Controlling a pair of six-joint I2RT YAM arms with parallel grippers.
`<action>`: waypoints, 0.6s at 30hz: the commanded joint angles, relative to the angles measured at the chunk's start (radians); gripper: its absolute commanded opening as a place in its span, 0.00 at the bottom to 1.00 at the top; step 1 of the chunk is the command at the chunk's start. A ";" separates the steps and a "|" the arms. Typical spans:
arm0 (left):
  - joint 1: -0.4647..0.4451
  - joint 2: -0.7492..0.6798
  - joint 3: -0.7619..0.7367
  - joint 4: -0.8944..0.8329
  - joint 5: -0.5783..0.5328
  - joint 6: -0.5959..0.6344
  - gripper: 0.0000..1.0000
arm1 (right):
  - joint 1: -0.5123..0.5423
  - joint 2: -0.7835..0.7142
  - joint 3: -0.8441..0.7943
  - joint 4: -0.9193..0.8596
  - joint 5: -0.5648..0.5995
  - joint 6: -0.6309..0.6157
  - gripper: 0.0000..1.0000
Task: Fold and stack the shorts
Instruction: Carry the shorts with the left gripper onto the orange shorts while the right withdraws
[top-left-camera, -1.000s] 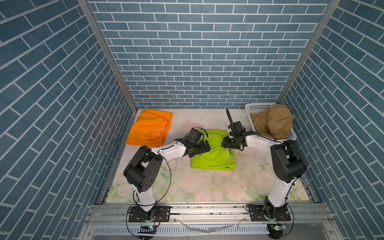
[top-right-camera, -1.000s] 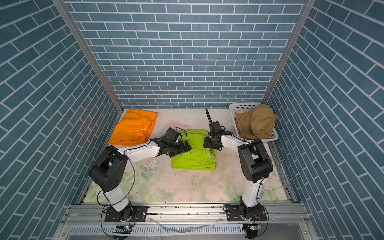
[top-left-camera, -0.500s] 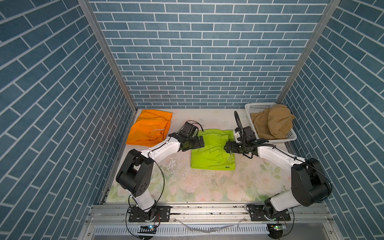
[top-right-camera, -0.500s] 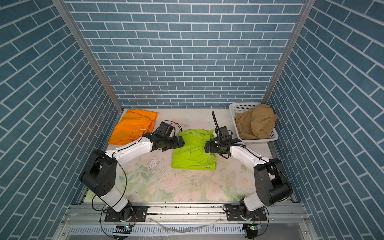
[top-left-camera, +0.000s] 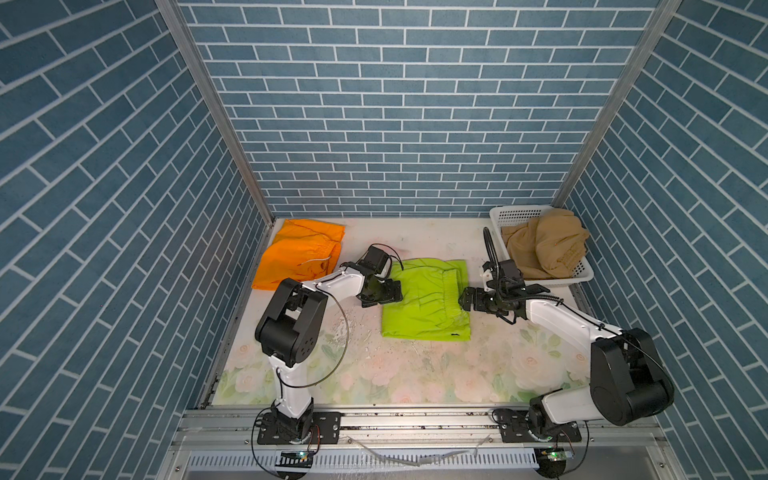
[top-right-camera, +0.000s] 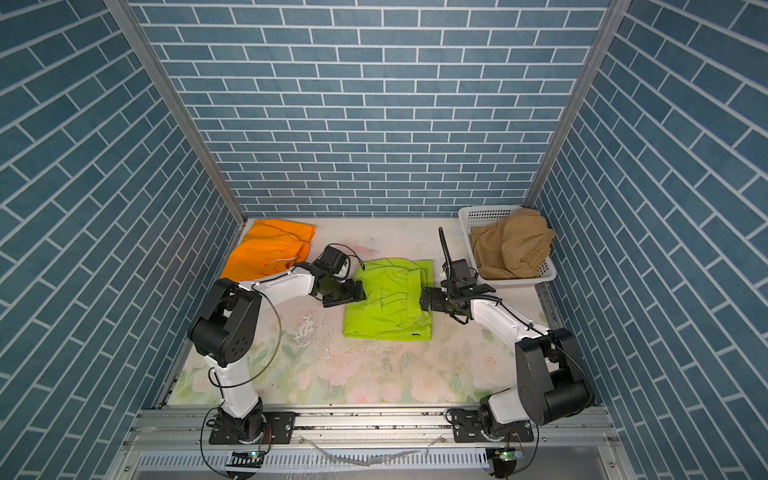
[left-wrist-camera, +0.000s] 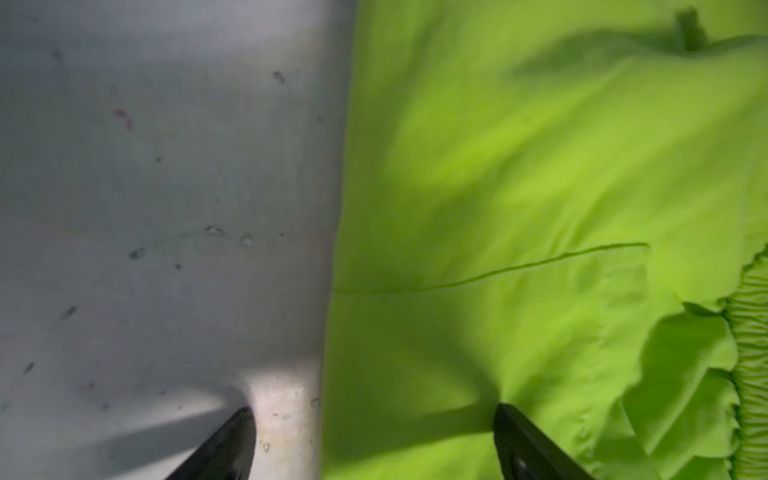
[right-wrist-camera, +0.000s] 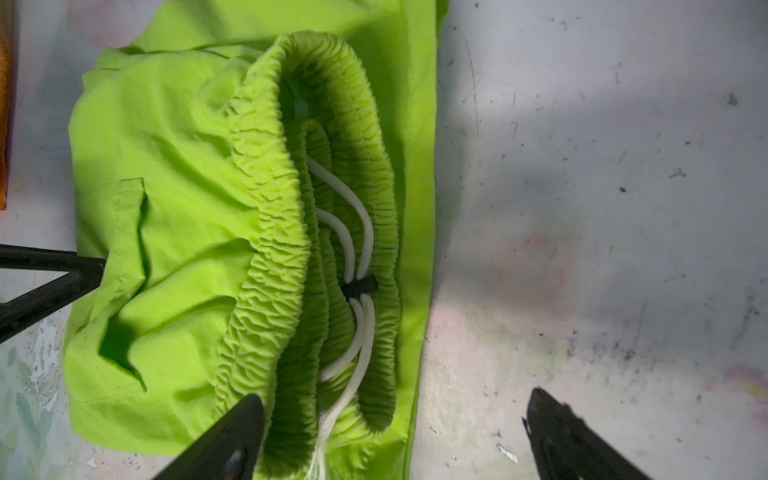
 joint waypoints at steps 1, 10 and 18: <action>0.004 0.035 0.009 -0.014 0.042 0.016 0.85 | -0.014 -0.037 -0.015 -0.006 -0.017 0.021 0.99; 0.000 0.060 -0.011 0.006 0.068 0.036 0.34 | -0.034 -0.044 -0.019 0.001 -0.023 0.038 0.99; 0.001 0.032 0.057 -0.100 0.032 0.104 0.00 | -0.037 -0.030 -0.014 0.018 -0.047 0.052 0.99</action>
